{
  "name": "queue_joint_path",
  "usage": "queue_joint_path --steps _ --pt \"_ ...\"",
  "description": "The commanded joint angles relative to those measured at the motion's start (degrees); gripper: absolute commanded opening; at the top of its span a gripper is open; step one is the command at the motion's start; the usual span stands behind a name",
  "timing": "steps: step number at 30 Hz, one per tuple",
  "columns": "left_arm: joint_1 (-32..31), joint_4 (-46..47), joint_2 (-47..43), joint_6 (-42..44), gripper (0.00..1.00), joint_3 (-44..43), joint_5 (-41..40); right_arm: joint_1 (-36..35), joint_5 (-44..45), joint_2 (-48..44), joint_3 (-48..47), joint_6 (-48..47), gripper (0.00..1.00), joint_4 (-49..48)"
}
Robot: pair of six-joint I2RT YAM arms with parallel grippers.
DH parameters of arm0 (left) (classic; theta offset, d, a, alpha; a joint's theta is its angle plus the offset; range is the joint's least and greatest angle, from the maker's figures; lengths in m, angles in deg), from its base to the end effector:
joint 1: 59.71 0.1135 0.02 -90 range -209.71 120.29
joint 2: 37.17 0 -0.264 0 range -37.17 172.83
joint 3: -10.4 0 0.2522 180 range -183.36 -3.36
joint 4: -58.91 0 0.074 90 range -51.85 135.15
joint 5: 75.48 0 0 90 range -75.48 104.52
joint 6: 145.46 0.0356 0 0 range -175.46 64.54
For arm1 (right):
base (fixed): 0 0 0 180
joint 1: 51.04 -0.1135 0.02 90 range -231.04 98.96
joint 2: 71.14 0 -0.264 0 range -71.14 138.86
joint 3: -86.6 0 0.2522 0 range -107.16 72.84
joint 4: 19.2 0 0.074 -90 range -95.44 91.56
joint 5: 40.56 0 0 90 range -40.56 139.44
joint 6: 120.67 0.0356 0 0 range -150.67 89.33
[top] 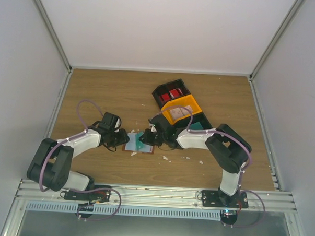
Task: Put the credit cards into the card holder
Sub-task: Insert the credit card into the card holder.
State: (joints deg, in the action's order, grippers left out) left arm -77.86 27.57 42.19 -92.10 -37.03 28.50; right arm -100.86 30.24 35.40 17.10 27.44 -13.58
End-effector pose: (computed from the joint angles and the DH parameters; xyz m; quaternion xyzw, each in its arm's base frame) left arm 0.2198 -0.0811 0.1426 -0.1274 0.9577 -0.2107 0.1492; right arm 0.2334 0.2945 0.1417 -0.0015 0.9055 0.4100 0.1094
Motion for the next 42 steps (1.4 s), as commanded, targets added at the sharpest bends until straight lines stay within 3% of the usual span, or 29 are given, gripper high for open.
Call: queue_joint_path --steps 1,6,11,19,42 --pt "0.2 -1.0 2.1 1.5 0.36 2.1 2.2 -0.5 4.1 0.1 3.0 5.4 0.01 -2.4" --pt "0.2 -0.6 2.3 2.2 0.24 2.5 5.9 -0.5 7.0 -2.3 6.6 7.6 0.01 -2.3" --pt "0.2 -0.6 2.4 2.5 0.22 2.6 8.1 -0.3 7.2 -3.9 9.1 9.6 0.01 -3.8" --pt "0.1 0.5 2.9 2.5 0.21 3.2 9.7 0.9 10.0 -8.4 12.7 11.6 0.0 -4.6" --pt "0.0 1.0 4.3 3.8 0.29 3.4 10.4 1.3 -0.2 0.8 12.4 10.2 0.01 -15.4"
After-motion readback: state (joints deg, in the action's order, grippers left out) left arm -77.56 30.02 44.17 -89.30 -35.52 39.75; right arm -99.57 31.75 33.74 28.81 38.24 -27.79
